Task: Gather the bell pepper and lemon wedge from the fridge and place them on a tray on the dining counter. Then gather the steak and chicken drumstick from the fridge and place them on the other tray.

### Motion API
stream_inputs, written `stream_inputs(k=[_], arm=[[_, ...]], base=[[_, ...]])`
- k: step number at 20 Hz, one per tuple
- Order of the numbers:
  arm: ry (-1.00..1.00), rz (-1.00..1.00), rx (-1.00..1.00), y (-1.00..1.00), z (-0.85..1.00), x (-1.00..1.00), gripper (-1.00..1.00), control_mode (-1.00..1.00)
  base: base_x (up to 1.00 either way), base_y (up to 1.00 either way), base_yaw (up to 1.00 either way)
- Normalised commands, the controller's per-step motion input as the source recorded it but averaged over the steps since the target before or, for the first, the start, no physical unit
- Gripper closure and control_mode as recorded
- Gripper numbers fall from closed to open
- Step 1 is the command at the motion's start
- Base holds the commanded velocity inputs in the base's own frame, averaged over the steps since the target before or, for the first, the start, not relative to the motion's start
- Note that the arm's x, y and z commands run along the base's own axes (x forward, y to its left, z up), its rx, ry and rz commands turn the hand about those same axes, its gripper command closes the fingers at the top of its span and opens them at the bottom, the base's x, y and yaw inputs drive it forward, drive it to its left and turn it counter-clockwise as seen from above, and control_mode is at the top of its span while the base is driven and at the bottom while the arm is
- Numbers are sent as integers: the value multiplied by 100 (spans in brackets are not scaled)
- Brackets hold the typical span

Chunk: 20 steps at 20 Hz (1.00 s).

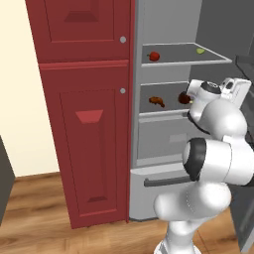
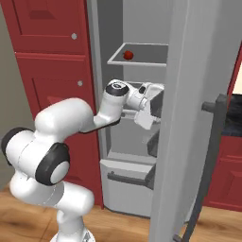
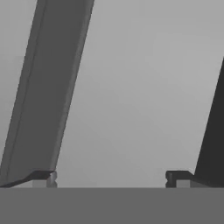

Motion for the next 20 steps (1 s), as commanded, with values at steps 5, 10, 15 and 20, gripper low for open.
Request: stream_inputs(k=[5, 10, 15, 20], arm=[[-28, -13, 0, -10, 39, -47, -100, -100], [-38, 3, -5, 83, 59, -30, -100, -100], [-36, 11, -7, 100, 17, -24, -100, -100], [-51, 7, 3, 100, 0, -30, -100, -100]], base=[[0, 0, 0], [0, 0, 0], [0, 0, 0], [0, 0, 0]])
